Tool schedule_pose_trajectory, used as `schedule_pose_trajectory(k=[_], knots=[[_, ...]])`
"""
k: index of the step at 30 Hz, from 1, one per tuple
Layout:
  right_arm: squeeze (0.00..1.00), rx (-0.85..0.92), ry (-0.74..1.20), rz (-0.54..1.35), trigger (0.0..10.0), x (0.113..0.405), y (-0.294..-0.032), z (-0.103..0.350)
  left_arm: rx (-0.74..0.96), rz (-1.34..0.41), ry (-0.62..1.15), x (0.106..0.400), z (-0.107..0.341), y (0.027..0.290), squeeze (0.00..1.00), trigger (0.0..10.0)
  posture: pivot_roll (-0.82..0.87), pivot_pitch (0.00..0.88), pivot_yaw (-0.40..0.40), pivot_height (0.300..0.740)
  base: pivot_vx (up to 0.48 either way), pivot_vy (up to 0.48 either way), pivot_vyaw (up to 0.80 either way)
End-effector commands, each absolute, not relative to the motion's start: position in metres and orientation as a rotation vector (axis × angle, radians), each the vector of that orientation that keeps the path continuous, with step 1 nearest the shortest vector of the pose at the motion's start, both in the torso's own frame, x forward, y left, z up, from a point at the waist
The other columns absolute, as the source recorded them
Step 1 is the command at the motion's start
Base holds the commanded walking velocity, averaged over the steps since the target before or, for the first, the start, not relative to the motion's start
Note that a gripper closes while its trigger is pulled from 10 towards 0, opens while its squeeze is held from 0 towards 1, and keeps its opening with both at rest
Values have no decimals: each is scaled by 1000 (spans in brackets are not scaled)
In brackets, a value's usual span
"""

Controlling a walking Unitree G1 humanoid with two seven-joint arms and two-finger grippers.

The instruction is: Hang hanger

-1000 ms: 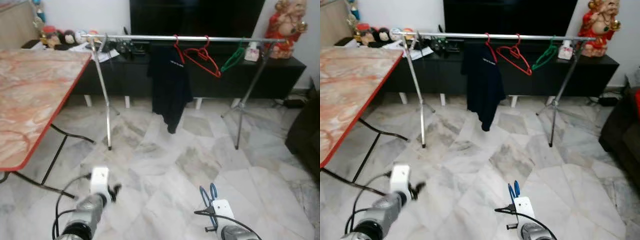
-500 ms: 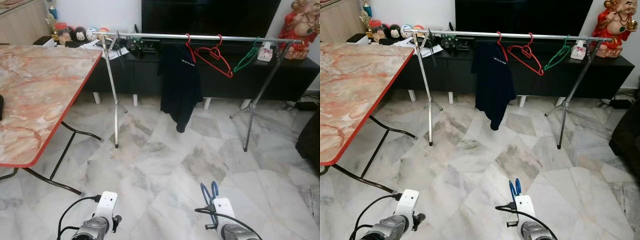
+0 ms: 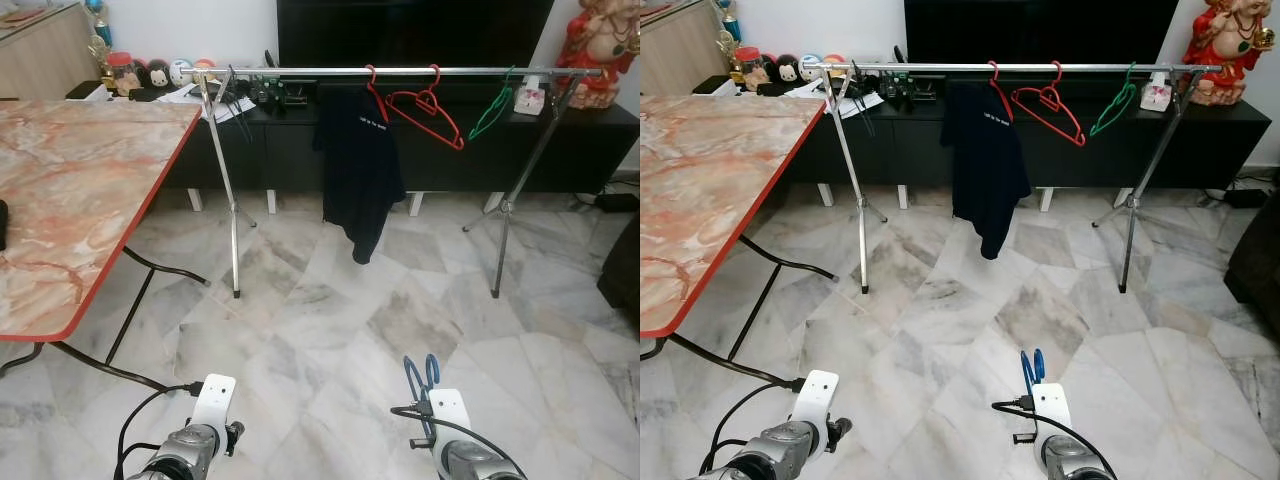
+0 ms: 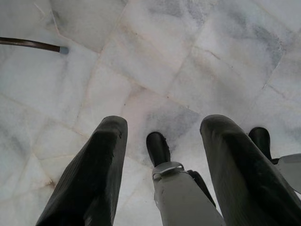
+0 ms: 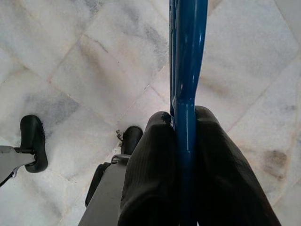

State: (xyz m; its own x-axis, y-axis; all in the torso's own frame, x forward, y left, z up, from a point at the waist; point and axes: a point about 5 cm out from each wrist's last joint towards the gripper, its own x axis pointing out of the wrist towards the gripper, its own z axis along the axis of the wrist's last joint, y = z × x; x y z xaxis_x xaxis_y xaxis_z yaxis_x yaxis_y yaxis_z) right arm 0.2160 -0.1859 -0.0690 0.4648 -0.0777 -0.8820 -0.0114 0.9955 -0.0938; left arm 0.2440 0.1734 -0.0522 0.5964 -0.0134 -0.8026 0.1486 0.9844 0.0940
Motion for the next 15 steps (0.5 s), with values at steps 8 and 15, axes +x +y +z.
schedule_pose_trajectory(k=[8, 15], knots=[[0, -81, 1061, -45, 10000, 222, -186, -65, 174, -97, 925, 247, -50, 175, 0, 10000, -68, 0, -12, 740, 0, 0, 0], [0, -97, 1060, -52, 10000, 222, -191, -65, 158, -92, 914, 248, -50, 170, 0, 10000, -139, 0, -5, 740, 0, 0, 0]])
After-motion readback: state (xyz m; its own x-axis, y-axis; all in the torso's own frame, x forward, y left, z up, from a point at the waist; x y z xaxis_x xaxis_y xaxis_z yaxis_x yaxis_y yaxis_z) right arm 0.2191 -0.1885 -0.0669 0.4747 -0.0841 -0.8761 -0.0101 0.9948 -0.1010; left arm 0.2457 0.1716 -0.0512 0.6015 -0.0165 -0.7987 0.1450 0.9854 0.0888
